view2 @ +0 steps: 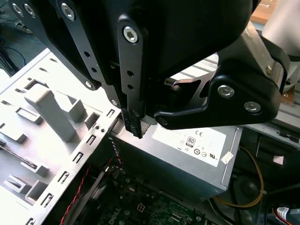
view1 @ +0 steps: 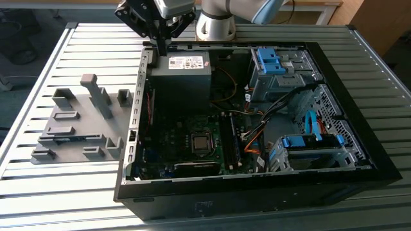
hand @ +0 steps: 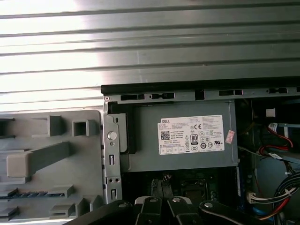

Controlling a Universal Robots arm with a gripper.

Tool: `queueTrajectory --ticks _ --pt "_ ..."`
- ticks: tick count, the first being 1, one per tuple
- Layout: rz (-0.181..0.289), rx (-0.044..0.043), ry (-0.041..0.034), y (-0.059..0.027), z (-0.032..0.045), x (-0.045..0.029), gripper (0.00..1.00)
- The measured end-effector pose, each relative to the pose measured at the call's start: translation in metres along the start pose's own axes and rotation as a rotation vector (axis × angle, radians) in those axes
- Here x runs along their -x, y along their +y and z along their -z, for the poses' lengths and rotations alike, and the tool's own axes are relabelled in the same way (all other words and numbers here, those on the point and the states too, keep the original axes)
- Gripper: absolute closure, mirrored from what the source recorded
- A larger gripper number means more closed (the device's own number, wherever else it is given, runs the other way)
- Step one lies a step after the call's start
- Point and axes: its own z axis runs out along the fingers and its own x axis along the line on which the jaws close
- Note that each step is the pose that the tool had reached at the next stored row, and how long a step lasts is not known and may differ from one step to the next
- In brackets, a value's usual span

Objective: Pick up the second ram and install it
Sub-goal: 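Reach for the second ram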

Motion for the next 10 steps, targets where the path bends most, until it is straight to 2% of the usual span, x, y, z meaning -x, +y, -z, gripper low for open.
queueTrajectory --ticks 10 --pt "0.000 -0.0002 0.0021 -0.0001 -0.0006 -0.0016 0.89"
